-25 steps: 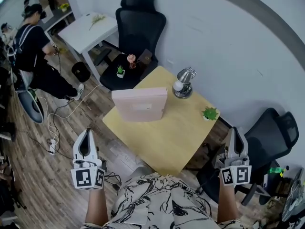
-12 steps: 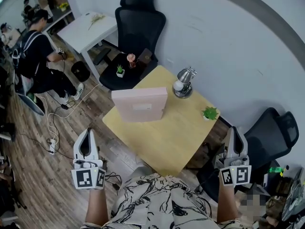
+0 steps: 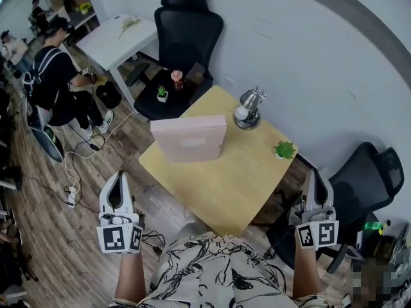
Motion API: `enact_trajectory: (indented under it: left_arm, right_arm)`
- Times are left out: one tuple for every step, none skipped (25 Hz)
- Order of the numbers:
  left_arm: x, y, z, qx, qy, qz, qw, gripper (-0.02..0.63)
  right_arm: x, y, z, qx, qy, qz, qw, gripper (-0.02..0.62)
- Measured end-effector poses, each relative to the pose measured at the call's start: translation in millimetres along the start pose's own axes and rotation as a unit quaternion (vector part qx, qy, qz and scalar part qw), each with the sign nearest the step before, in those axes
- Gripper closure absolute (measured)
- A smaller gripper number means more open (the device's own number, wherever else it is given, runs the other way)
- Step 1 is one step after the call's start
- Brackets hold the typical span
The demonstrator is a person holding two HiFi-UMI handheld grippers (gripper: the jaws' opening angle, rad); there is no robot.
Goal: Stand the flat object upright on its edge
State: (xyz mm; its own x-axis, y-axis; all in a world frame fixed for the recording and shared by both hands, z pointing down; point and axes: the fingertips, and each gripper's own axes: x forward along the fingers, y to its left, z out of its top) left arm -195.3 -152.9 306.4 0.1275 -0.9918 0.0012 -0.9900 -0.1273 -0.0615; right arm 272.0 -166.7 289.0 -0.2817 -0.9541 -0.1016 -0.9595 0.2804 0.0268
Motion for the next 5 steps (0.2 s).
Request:
enact_trajectory:
  left_arm:
    - [0.4, 0.0, -0.2, 0.0, 0.0, 0.0, 1.0, 0.603]
    - [0.8, 0.1, -0.6, 0.0, 0.0, -0.001, 1.0, 0.603]
    - [1.2, 0.3, -1.0, 0.0, 0.0, -0.001, 1.0, 0.603]
    - [1.6, 0.5, -1.3, 0.0, 0.0, -0.001, 1.0, 0.603]
    - [2.0, 0.7, -1.7, 0.0, 0.0, -0.001, 1.0, 0.603]
  right_arm:
    - [0.3, 0.1, -0.3, 0.0, 0.0, 0.0, 1.0, 0.601]
    - [0.6, 0.2, -0.7, 0.001, 0.0, 0.0, 1.0, 0.601]
    - [1.0, 0.3, -1.1, 0.001, 0.0, 0.0, 1.0, 0.601]
    - [1.3, 0.3, -1.6, 0.001, 0.0, 0.0, 1.0, 0.601]
    - [1.7, 0.3, -2.0, 0.0, 0.0, 0.0, 1.0, 0.601]
